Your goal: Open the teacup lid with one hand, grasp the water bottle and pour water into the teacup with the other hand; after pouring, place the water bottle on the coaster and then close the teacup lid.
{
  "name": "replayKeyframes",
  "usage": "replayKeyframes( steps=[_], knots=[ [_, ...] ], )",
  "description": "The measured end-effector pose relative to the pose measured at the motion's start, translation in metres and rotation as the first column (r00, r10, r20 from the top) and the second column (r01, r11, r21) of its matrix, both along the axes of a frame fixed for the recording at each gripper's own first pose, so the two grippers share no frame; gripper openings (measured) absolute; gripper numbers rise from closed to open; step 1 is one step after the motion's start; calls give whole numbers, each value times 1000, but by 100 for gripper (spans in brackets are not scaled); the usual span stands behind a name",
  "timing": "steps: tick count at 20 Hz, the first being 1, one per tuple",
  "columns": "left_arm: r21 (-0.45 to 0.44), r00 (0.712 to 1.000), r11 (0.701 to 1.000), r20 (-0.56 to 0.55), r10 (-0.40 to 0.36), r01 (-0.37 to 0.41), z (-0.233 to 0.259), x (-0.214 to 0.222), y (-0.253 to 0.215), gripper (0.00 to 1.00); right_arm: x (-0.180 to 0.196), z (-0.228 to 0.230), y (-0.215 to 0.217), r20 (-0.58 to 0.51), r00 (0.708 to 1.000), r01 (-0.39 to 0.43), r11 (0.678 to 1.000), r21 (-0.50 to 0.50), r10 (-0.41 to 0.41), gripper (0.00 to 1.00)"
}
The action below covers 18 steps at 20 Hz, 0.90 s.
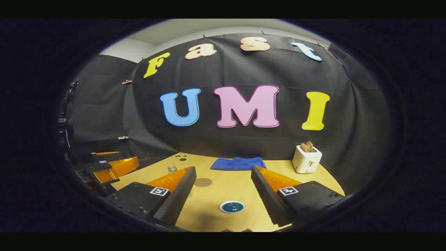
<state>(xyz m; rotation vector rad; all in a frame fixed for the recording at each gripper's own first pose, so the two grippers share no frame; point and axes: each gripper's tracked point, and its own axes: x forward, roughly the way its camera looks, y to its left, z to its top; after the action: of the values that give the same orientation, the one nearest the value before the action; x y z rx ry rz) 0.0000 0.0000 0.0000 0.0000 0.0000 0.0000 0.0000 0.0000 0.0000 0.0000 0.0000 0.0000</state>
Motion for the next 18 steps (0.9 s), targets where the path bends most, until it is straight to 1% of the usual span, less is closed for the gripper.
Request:
replayKeyframes(
  steps=[4, 6, 8, 10, 12, 13, 14, 18],
  knots=[
    [8, 1000, 1000, -10, 7, -7, -14, 1, 7, 95, 6, -7, -10, -7, 1000, 18, 1000, 3, -18, 98],
    [24, 1000, 1000, -25, -10, 11, -25, 4, 8, 95, 7, -15, -16, -5, 1000, 27, 1000, -12, -27, 98],
    [47, 998, 998, -55, -44, 46, -39, 7, 5, 95, 5, -28, -22, -28, 999, 43, 999, -21, -44, 98],
    [66, 995, 995, -75, -66, 71, -47, 13, 4, 95, 3, -37, -26, -47, 997, 59, 998, -8, -59, 98],
    [57, 992, 994, -96, -83, 88, -53, 18, 1, 95, 1, -47, -24, -64, 996, 64, 998, 3, -63, 98],
    [49, 991, 994, -104, -88, 94, -55, 20, 0, 99, 1, -50, -22, -74, 995, 63, 998, -1, -63, 98],
    [44, 990, 994, -108, -92, 97, -56, 22, -1, 95, 2, -56, -21, -84, 995, 60, 998, -6, -61, 98],
    [62, 989, 994, -120, -87, 95, -63, 27, 0, 95, 6, -69, -16, -108, 993, 44, 999, 5, -43, 98]
  ],
)
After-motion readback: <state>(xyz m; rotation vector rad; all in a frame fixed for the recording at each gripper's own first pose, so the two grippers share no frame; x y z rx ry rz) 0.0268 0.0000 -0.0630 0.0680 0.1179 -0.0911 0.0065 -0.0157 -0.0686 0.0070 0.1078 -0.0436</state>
